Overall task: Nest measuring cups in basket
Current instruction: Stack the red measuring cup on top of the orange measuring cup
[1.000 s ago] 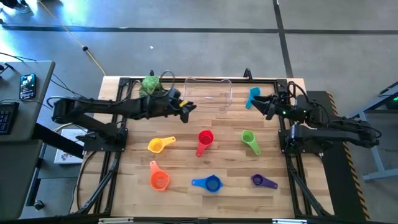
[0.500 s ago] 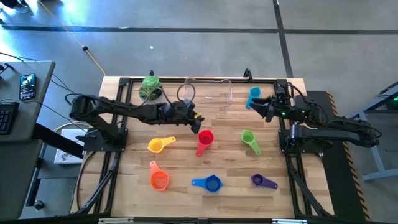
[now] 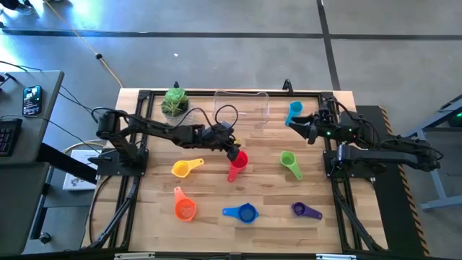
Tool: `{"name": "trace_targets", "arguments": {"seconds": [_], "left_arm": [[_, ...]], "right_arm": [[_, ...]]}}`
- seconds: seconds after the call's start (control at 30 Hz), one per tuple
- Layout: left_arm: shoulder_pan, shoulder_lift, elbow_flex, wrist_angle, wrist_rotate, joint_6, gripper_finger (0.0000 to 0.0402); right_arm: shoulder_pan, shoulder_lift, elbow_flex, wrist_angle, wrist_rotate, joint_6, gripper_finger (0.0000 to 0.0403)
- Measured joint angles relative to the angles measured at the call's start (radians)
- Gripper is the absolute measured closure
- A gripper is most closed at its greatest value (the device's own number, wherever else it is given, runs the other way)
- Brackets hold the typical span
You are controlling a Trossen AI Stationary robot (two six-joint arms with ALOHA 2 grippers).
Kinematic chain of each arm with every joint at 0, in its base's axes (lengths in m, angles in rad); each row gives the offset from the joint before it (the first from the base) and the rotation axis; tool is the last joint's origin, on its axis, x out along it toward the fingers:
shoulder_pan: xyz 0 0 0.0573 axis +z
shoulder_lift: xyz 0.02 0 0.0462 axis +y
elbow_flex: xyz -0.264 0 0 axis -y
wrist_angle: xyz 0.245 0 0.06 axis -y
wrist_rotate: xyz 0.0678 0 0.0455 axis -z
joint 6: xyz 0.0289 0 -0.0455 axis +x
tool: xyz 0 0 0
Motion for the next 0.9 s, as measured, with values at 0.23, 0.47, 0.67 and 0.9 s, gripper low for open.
{"name": "trace_targets", "arguments": {"seconds": [0.23, 0.47, 0.67, 0.9], "left_arm": [[-0.015, 0.021, 0.001, -0.046, 0.000, 0.026, 0.0282], [-0.020, 0.021, 0.001, -0.090, -0.008, 0.027, 0.0282], [-0.023, 0.021, 0.001, -0.120, -0.001, 0.027, 0.0282], [-0.023, 0.038, 0.000, -0.109, 0.004, 0.027, 0.0282]], "right_arm": [[0.000, 0.000, 0.000, -0.036, 0.000, 0.000, 0.0137], [0.000, 0.000, 0.000, -0.039, 0.000, 0.000, 0.0137], [0.000, 0.000, 0.000, -0.042, 0.000, 0.000, 0.0137], [0.000, 0.000, 0.000, -0.047, 0.000, 0.000, 0.0137]]}}
